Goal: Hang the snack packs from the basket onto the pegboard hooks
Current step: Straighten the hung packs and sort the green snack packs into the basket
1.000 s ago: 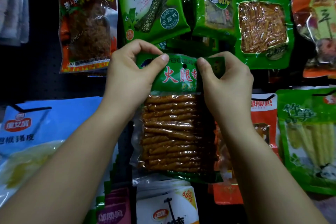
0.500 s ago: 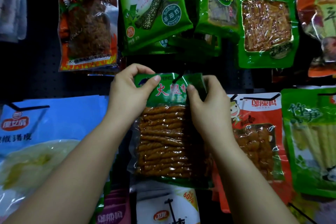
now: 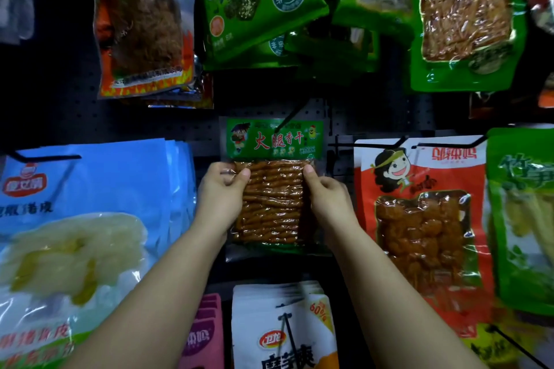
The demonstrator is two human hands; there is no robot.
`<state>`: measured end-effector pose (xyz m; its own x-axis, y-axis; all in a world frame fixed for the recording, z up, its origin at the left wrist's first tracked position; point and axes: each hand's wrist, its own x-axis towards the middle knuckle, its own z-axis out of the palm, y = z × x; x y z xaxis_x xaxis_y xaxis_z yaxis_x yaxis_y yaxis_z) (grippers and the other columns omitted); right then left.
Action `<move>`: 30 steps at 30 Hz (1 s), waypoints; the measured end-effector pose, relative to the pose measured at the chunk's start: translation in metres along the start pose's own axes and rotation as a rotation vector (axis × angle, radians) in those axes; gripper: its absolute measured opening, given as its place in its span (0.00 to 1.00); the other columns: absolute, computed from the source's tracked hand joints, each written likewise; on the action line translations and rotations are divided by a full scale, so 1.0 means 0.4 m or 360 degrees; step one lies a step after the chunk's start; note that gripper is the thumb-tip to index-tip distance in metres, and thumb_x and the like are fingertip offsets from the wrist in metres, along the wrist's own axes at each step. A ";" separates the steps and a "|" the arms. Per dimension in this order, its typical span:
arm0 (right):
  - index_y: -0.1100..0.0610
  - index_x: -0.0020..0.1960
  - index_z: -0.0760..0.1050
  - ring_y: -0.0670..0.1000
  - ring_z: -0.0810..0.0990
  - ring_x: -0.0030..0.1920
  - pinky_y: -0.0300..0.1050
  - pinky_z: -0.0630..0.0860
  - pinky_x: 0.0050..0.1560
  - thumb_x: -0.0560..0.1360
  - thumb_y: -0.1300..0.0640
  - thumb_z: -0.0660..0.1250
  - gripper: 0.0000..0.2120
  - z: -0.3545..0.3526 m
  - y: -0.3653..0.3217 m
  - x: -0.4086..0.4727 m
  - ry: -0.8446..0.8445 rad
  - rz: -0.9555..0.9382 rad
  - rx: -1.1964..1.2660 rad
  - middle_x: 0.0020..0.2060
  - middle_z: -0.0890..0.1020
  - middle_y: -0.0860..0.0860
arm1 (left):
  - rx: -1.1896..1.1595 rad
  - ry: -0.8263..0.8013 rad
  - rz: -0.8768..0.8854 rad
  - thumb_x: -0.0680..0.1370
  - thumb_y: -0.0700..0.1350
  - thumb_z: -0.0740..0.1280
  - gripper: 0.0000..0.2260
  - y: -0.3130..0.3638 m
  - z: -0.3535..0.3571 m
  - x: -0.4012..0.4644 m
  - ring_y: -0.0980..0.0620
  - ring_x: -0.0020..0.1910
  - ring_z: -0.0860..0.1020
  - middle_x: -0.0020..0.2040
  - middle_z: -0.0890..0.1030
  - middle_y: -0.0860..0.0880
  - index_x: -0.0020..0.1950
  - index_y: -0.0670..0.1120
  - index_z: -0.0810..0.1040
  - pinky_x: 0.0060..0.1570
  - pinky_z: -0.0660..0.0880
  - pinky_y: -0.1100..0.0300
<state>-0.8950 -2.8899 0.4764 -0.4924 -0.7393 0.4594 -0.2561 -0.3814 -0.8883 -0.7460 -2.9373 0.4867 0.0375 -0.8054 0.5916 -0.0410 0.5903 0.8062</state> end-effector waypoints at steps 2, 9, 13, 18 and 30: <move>0.61 0.43 0.78 0.57 0.82 0.47 0.56 0.78 0.53 0.77 0.40 0.59 0.24 0.007 0.005 0.018 -0.0001 0.0021 -0.0037 0.43 0.84 0.57 | 0.0018 0.0014 -0.0051 0.78 0.47 0.65 0.09 -0.001 0.006 0.008 0.44 0.52 0.79 0.51 0.80 0.44 0.56 0.47 0.70 0.56 0.76 0.44; 0.55 0.36 0.74 0.46 0.74 0.34 0.43 0.68 0.34 0.77 0.39 0.59 0.22 0.015 0.050 0.016 0.0141 -0.0042 -0.0160 0.32 0.77 0.49 | -0.0151 0.0117 -0.0150 0.77 0.48 0.67 0.09 -0.024 0.022 -0.016 0.45 0.53 0.79 0.52 0.80 0.45 0.54 0.48 0.71 0.57 0.76 0.46; 0.57 0.45 0.77 0.50 0.80 0.41 0.43 0.73 0.39 0.75 0.41 0.63 0.19 0.010 0.130 -0.052 0.0158 0.0037 0.0047 0.38 0.82 0.50 | -0.0284 0.0164 -0.0131 0.76 0.47 0.68 0.09 -0.064 0.023 -0.085 0.50 0.48 0.80 0.50 0.81 0.46 0.53 0.48 0.71 0.47 0.77 0.55; 0.58 0.49 0.74 0.49 0.74 0.33 0.43 0.70 0.35 0.74 0.42 0.66 0.18 0.007 0.216 -0.143 0.0032 0.0232 0.0081 0.34 0.76 0.51 | -0.0213 0.0239 -0.0212 0.76 0.49 0.67 0.09 -0.139 0.001 -0.179 0.60 0.46 0.76 0.47 0.78 0.53 0.54 0.51 0.71 0.41 0.69 0.66; 0.52 0.42 0.78 0.44 0.76 0.27 0.35 0.69 0.26 0.76 0.52 0.67 0.06 -0.144 0.264 -0.498 -0.0105 0.0232 -0.0082 0.28 0.80 0.49 | -0.0195 -0.0240 -0.0524 0.76 0.38 0.66 0.06 -0.271 -0.129 -0.502 0.61 0.30 0.77 0.33 0.81 0.53 0.43 0.49 0.76 0.34 0.73 0.65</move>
<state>-0.8719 -2.7510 0.2912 -0.4723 -0.8201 0.3230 -0.2292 -0.2395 -0.9435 -0.6977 -2.8368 0.2812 -0.1189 -0.9465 0.3000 0.0685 0.2936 0.9535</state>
